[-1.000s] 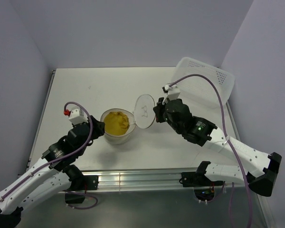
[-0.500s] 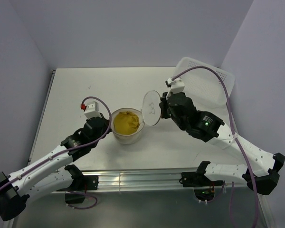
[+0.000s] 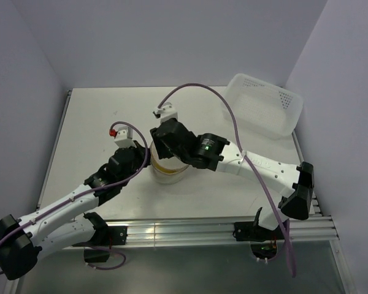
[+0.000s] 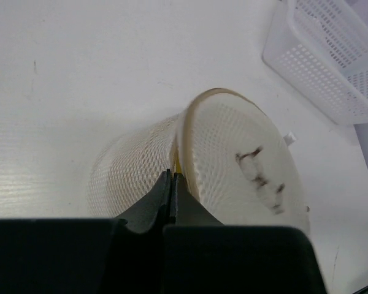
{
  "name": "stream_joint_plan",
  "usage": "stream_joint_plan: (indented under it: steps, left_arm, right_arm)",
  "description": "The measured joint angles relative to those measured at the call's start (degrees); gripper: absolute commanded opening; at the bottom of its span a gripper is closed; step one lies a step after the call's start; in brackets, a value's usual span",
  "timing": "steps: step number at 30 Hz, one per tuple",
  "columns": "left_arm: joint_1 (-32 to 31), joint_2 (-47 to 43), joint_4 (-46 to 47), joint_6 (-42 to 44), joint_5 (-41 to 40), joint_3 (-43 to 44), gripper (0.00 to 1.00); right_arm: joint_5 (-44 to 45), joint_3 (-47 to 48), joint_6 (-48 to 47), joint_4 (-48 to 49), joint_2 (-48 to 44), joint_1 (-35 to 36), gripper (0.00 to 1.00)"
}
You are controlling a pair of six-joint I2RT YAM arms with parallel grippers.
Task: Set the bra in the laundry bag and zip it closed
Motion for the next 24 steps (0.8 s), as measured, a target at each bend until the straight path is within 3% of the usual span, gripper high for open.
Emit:
stream_joint_plan:
  steps: [4, 10, 16, 24]
  left_arm:
    - [2.0, -0.1, 3.3, 0.3, 1.9, -1.4, 0.0]
    - [5.1, 0.5, 6.1, 0.4, 5.6, -2.9, 0.0]
    - [7.5, 4.5, 9.2, 0.8, 9.9, -2.6, 0.0]
    - [8.5, 14.7, 11.2, 1.7, 15.2, 6.3, 0.0]
  right_arm:
    - [-3.0, -4.6, 1.0, 1.6, -1.7, -1.6, 0.51]
    - [-5.6, -23.1, 5.6, 9.2, -19.1, -11.8, 0.45]
    - [-12.4, -41.9, 11.8, 21.3, -28.5, -20.5, 0.68]
    - [-23.3, -51.4, 20.1, 33.2, -26.4, -28.4, 0.73]
